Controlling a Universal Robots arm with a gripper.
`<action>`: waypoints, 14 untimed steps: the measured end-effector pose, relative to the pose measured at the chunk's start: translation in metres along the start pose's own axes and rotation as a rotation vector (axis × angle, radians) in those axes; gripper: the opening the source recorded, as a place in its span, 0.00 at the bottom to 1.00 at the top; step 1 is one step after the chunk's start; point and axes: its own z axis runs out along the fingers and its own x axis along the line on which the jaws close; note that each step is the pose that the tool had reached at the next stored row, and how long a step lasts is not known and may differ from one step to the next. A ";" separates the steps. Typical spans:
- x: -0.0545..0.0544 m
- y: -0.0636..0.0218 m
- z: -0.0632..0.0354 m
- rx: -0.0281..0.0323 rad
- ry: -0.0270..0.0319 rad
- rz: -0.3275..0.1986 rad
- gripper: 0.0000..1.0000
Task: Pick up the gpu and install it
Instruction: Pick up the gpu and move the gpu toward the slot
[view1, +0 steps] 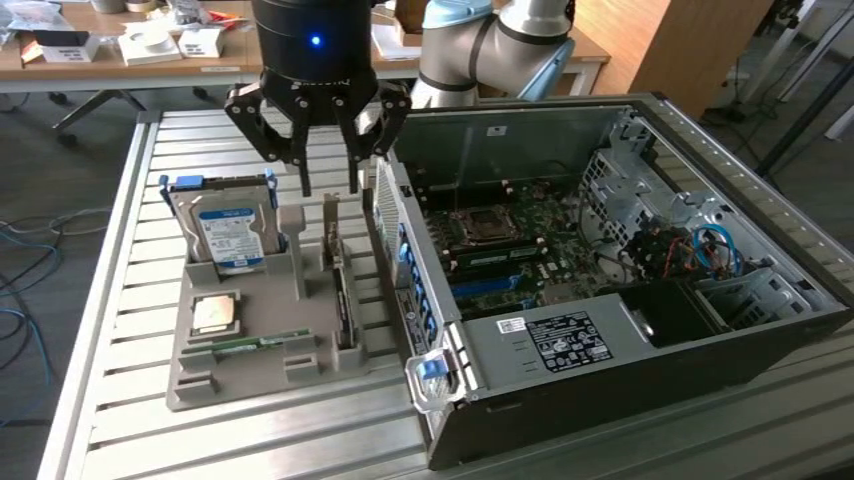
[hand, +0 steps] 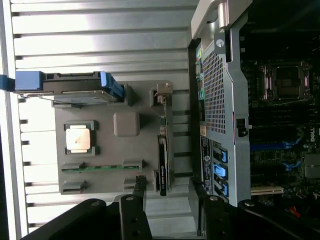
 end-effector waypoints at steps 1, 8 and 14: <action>0.000 0.0000 0.0000 0.0000 0.0000 0.000 0.47; 0.000 -0.0003 0.0072 0.0000 0.0001 0.000 0.47; 0.000 -0.0008 0.0182 -0.0001 0.0000 0.000 0.47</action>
